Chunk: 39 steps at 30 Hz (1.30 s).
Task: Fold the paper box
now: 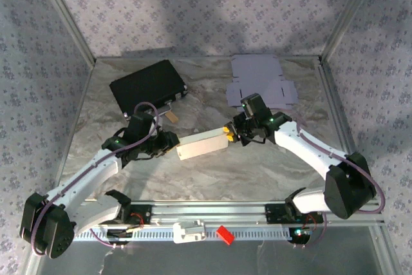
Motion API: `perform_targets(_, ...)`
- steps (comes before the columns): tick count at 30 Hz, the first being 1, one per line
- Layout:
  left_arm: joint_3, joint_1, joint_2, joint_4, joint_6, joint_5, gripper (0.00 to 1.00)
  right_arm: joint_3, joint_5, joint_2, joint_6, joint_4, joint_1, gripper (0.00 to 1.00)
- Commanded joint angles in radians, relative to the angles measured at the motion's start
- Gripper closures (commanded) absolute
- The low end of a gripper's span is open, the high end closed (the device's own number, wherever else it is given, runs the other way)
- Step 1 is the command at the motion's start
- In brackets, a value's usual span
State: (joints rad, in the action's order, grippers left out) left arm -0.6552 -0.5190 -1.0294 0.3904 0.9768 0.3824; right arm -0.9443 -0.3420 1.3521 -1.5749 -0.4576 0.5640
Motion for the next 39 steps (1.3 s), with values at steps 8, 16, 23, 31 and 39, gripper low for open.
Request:
perform_targets(8,0.007,-0.015,-0.042,0.129,-0.03,-0.039,0.72,-0.121,0.102,0.005,0.071,-0.295,0.013,0.39)
perform_targets(16,-0.007,-0.016,-0.061,0.126,-0.038,-0.04,0.72,-0.155,0.13,0.034,-0.109,-0.263,0.089,0.26)
perform_targets(23,-0.006,-0.018,-0.057,0.128,-0.037,-0.042,0.72,-0.179,0.184,0.08,-0.191,-0.161,0.086,0.25)
perform_targets(31,-0.01,-0.018,-0.063,0.12,-0.04,-0.041,0.72,-0.177,0.16,0.14,-0.215,-0.153,0.08,0.27)
perform_targets(39,-0.018,-0.017,-0.067,0.128,-0.049,-0.045,0.71,-0.18,0.095,0.22,-0.135,-0.101,0.033,0.41)
